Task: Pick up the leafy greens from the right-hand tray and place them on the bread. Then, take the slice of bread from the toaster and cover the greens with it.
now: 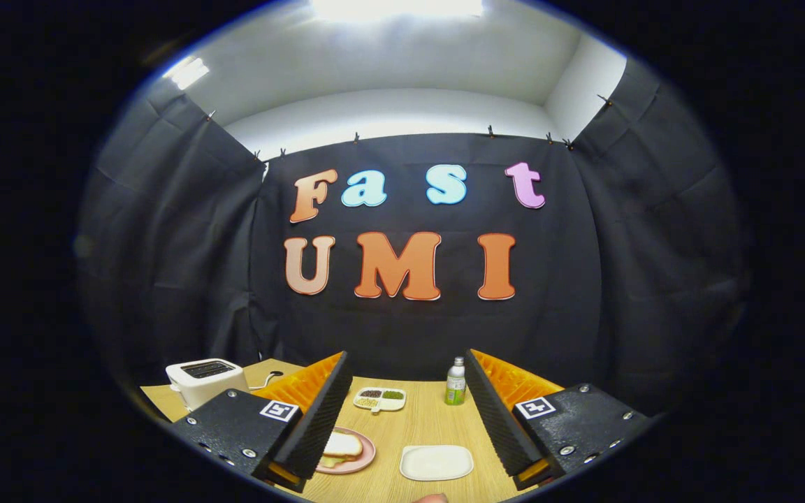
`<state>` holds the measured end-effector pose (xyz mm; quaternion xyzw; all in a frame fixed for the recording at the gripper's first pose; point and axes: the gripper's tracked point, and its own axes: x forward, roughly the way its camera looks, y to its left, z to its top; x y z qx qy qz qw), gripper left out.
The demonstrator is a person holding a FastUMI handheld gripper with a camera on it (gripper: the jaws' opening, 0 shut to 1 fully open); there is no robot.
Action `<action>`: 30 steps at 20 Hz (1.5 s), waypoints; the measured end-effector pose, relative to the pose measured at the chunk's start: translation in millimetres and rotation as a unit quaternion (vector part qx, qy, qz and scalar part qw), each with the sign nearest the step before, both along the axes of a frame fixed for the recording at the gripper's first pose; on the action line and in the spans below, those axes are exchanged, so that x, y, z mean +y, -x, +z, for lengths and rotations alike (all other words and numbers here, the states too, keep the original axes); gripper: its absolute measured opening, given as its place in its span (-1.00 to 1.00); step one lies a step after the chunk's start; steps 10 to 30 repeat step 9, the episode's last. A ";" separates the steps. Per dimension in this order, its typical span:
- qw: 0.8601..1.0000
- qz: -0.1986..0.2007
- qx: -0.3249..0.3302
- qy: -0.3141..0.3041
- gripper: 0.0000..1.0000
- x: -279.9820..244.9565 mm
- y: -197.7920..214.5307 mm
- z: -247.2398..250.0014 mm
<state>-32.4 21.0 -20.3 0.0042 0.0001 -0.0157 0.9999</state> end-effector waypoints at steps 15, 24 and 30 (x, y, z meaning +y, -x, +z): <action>0.999 -0.003 -0.002 0.033 0.95 1.9 3.7 -10.2; 0.999 -0.003 -0.002 0.033 0.95 1.9 3.7 -10.2; 0.999 -0.003 -0.002 0.033 0.95 1.9 3.7 -10.2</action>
